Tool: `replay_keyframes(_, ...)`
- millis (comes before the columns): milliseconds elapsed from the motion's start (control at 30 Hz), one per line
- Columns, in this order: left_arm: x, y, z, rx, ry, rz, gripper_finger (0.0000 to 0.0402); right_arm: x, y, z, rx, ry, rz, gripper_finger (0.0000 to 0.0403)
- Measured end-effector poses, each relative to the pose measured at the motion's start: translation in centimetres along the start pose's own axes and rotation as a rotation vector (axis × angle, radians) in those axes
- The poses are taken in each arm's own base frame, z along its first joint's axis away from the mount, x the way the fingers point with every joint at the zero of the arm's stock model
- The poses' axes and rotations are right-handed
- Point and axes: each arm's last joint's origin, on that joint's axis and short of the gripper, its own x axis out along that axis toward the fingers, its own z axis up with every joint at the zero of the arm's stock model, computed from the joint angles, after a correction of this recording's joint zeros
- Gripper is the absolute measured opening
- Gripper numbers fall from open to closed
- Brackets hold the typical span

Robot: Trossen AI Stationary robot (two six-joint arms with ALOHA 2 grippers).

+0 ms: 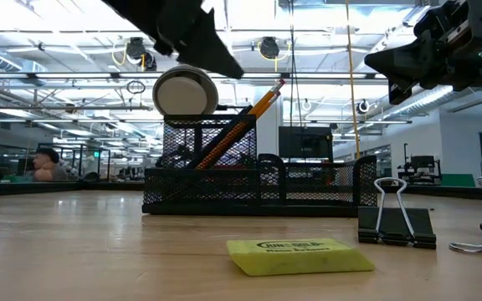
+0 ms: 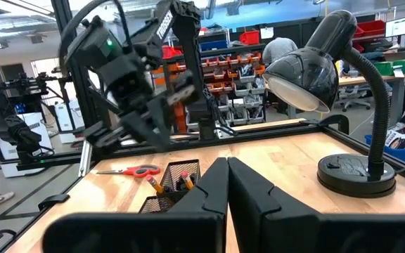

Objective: Pick and place office supplies into organizer
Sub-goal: Adjust the desk organizer

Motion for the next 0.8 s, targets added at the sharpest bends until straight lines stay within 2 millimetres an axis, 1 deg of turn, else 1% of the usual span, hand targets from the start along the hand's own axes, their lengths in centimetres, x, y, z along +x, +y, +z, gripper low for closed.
replay_keyframes(67,-0.5,0.9,0.2,-0.009,0.029,0.026,0.0007,0.0,0.0,0.0,0.001,0.000,0.000,0.0004)
replay_keyframes(133,-0.6,1.8,0.0,-0.061,0.044,0.029,0.0007,0.0,0.0,0.0,0.002,0.000,0.000,0.0004)
replay_keyframes(233,-0.7,2.8,-1.8,-0.091,0.089,0.034,0.0007,0.0,0.0,0.0,0.009,0.000,0.001,0.0004)
replay_keyframes(333,-1.0,3.6,-3.6,-0.146,0.083,0.033,0.0003,0.0,0.0,0.0,0.010,0.003,0.001,0.0004)
replay_keyframes(533,-1.2,4.1,-7.7,-0.283,0.014,0.011,0.0002,0.0,0.0,-0.1,0.010,0.008,0.000,0.0004)
replay_keyframes(633,-1.1,4.5,-8.7,-0.351,-0.029,0.014,0.0004,0.0,0.0,-0.1,0.003,0.008,0.000,0.0004)
replay_keyframes(700,-0.9,4.9,-9.4,-0.363,-0.028,0.027,0.0003,0.0,0.0,0.0,0.001,0.003,-0.001,0.0004)
replay_keyframes(800,-0.6,5.4,-9.4,-0.388,-0.039,0.035,0.0003,0.0,0.0,0.0,-0.002,-0.004,-0.001,0.0004)
